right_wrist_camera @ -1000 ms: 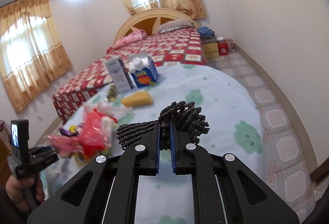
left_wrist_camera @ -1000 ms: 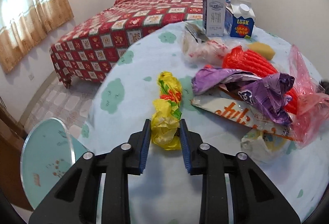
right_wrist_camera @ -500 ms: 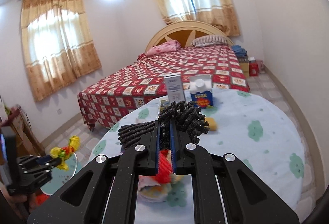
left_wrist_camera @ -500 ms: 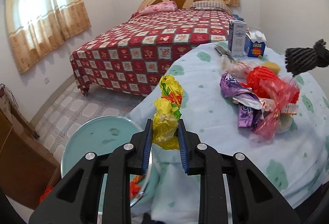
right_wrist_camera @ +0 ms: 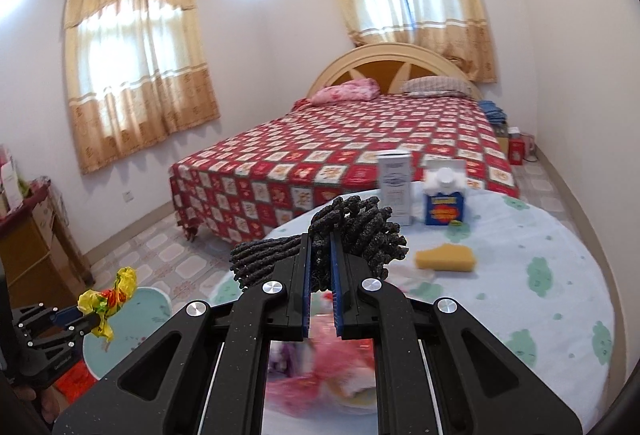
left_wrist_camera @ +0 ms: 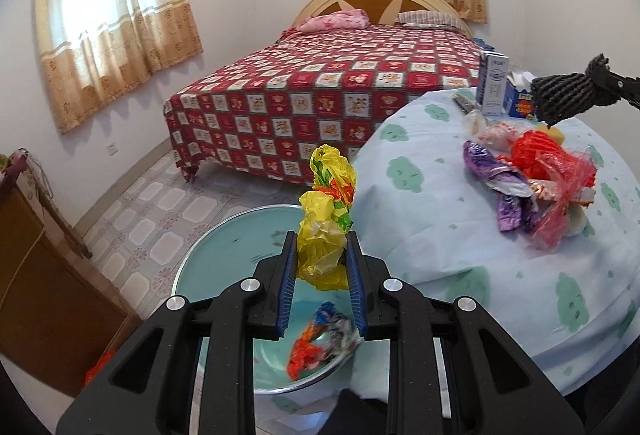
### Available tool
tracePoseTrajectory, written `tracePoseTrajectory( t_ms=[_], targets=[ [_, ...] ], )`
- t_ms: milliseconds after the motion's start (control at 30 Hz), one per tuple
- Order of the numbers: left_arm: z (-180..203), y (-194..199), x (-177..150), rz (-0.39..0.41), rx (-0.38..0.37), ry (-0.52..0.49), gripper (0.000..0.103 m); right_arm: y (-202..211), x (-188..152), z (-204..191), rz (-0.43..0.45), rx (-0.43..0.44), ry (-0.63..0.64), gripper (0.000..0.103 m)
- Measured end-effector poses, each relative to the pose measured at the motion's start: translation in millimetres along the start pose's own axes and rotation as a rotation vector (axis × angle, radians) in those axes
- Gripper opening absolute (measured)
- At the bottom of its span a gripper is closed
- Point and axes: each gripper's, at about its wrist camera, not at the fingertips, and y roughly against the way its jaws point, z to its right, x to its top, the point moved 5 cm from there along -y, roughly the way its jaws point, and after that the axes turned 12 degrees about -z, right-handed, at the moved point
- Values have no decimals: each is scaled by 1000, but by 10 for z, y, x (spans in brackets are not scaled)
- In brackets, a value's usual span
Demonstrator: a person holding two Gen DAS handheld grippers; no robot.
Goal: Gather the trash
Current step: 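Move both items over the teal bucket and open both tools to drop them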
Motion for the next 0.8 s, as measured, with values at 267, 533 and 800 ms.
tracePoseTrajectory(
  t_ms=[267,533,800],
  targets=[
    [-294,-46,-114,-21,33,45,24,-235,-65,-432,-33,45,55,9],
    [-538,-46,-149,-19,65,94,24,-466,-164,-752,-73,93,95,9],
    [-748,-35,-209,-17,96,122,24,-629,-271,-1014,-112,124,131,9]
  ],
)
